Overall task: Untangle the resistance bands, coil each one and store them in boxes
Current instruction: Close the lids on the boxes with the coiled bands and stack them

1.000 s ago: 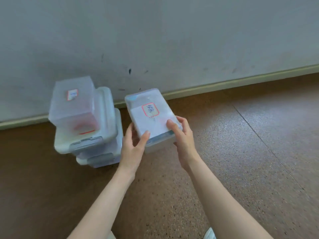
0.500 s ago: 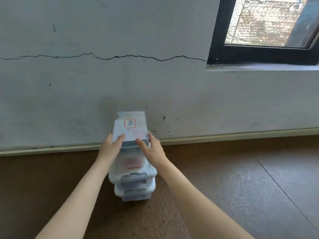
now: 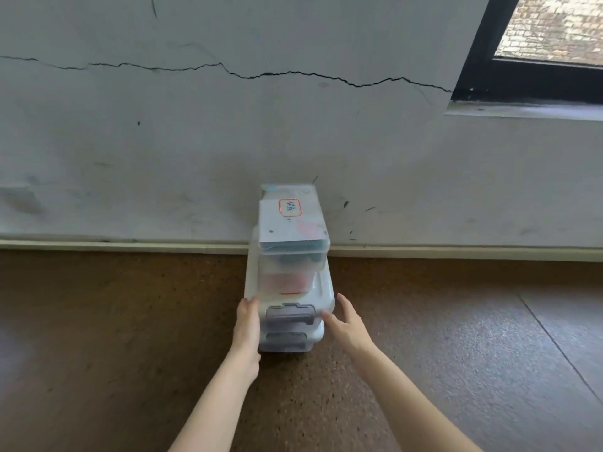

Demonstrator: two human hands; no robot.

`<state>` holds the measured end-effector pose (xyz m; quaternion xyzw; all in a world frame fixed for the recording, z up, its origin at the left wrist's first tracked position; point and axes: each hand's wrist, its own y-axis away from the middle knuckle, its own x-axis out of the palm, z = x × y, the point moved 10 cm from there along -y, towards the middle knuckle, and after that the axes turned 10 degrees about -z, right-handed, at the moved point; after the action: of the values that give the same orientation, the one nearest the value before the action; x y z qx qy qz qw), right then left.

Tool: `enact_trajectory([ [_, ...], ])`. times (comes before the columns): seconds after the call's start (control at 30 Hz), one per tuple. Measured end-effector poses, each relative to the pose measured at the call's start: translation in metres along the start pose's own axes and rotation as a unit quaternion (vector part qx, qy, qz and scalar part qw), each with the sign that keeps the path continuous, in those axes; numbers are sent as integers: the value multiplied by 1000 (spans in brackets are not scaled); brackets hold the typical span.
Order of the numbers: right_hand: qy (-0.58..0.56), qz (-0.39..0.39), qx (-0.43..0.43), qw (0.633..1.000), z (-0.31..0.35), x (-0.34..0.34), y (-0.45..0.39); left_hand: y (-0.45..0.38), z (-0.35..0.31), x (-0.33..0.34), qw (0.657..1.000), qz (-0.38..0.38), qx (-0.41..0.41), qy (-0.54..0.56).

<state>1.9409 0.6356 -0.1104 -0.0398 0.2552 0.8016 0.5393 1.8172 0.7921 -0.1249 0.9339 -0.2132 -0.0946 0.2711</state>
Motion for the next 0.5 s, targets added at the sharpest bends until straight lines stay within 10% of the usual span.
enact_trajectory([
  [0.2,-108,63,135,983,-56,49,-8,-25,35,8,999,-3,-30,40],
  [0.5,-336,79,103,933,-67,93,-26,-41,60,47,988,94,-2,122],
])
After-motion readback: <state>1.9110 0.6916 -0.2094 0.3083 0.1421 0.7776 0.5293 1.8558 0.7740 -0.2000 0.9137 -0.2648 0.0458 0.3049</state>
